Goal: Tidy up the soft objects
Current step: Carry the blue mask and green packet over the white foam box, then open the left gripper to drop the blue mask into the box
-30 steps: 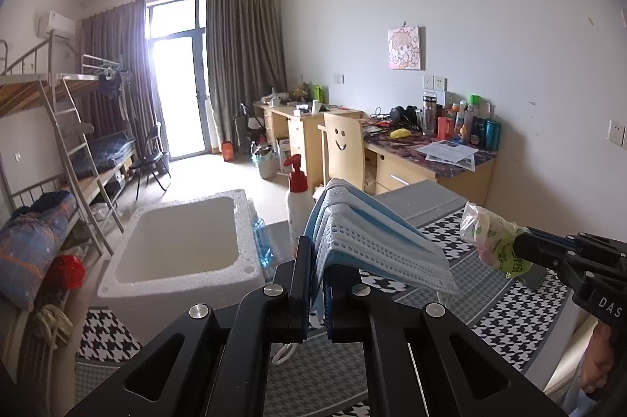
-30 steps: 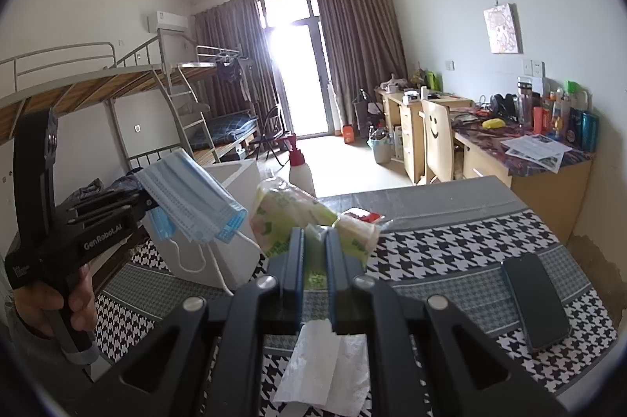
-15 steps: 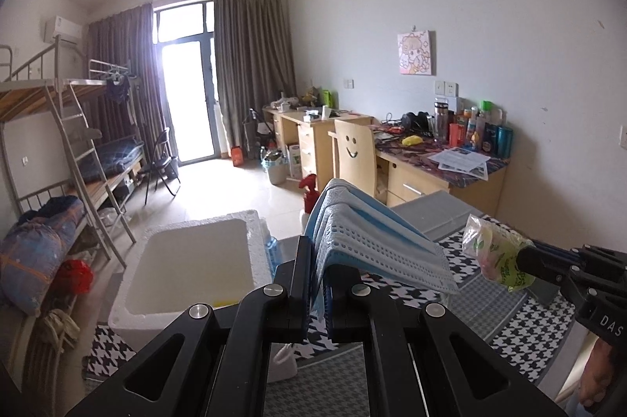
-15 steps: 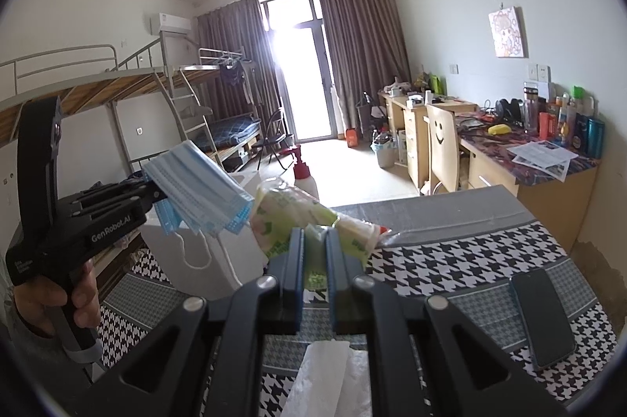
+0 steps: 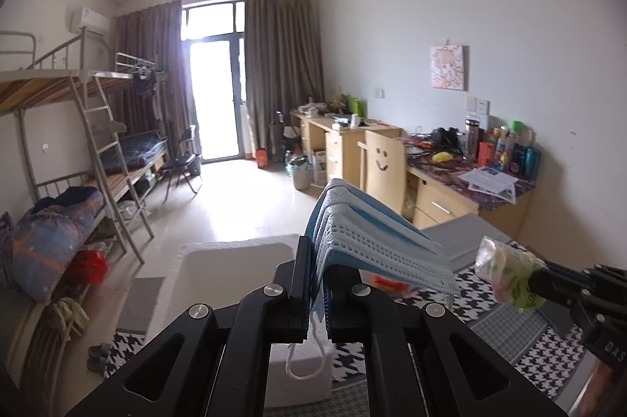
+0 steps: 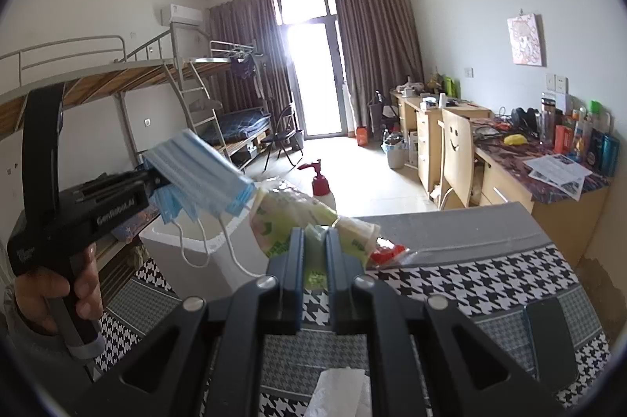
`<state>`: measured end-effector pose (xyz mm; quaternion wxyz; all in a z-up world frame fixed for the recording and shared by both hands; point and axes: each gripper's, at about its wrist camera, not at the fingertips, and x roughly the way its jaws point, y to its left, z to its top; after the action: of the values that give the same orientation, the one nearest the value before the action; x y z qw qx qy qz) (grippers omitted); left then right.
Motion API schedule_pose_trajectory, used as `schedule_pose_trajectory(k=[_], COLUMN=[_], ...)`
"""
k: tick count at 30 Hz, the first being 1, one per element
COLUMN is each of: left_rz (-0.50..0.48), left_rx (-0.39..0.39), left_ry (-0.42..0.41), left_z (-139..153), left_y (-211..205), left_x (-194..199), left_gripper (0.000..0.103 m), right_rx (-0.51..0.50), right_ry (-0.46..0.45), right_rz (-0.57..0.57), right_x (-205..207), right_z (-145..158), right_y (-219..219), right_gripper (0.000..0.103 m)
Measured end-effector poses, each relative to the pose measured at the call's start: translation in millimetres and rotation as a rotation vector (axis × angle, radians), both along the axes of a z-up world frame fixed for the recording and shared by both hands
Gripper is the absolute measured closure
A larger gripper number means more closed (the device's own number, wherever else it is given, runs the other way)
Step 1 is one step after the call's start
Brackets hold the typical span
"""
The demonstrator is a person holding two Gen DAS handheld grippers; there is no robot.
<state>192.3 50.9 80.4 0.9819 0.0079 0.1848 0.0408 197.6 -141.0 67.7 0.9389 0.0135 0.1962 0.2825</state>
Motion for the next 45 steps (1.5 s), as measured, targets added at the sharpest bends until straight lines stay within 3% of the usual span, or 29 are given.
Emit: schedule_pose_trajectory(k=[11, 22, 27, 29, 30, 31, 33, 34, 38, 45], left_rz=[0.109, 0.198, 0.207, 0.210, 0.211, 0.211, 0.223, 0.227, 0.225, 0.227], left_rx=[-0.008, -0.065, -0.071, -0.066, -0.061, -0.054, -0.049, -0.041, -0.040, -0.047], left_ry=[0.005, 0.092, 0.172, 0.210, 0.230, 0.253, 0.255, 0.244, 0.225, 0.192], left_z=[2, -17, -33, -40, -44, -48, -51, -51, -48, -41], left_y=[27, 65, 75, 77, 77, 76, 77, 77, 78, 81], left_x=[17, 43, 57, 62, 64, 66, 63, 60, 49, 39], left_gripper=[0.097, 0.097, 0.097, 0.091, 0.078, 0.056, 0.028, 0.021, 0.008, 0.007], right_rx=[-0.022, -0.041, -0.048, -0.052, -0.055, -0.056, -0.057, -0.060, -0.069, -0.087], right_ry=[-0.013, -0.010, -0.007, -0.005, -0.006, -0.006, -0.002, -0.002, 0.000, 0.006], right_rz=[0.045, 0.084, 0.086, 0.086, 0.086, 0.085, 0.085, 0.085, 0.093, 0.117], right_x=[7, 11, 13, 13, 13, 13, 14, 15, 15, 17], right_z=[9, 8, 7, 6, 7, 6, 6, 6, 5, 5], right_y=[19, 34, 37, 38, 39, 40, 41, 43, 48, 63], right_gripper=[0.090, 0.090, 0.091, 0.090, 0.090, 0.090, 0.090, 0.090, 0.090, 0.090])
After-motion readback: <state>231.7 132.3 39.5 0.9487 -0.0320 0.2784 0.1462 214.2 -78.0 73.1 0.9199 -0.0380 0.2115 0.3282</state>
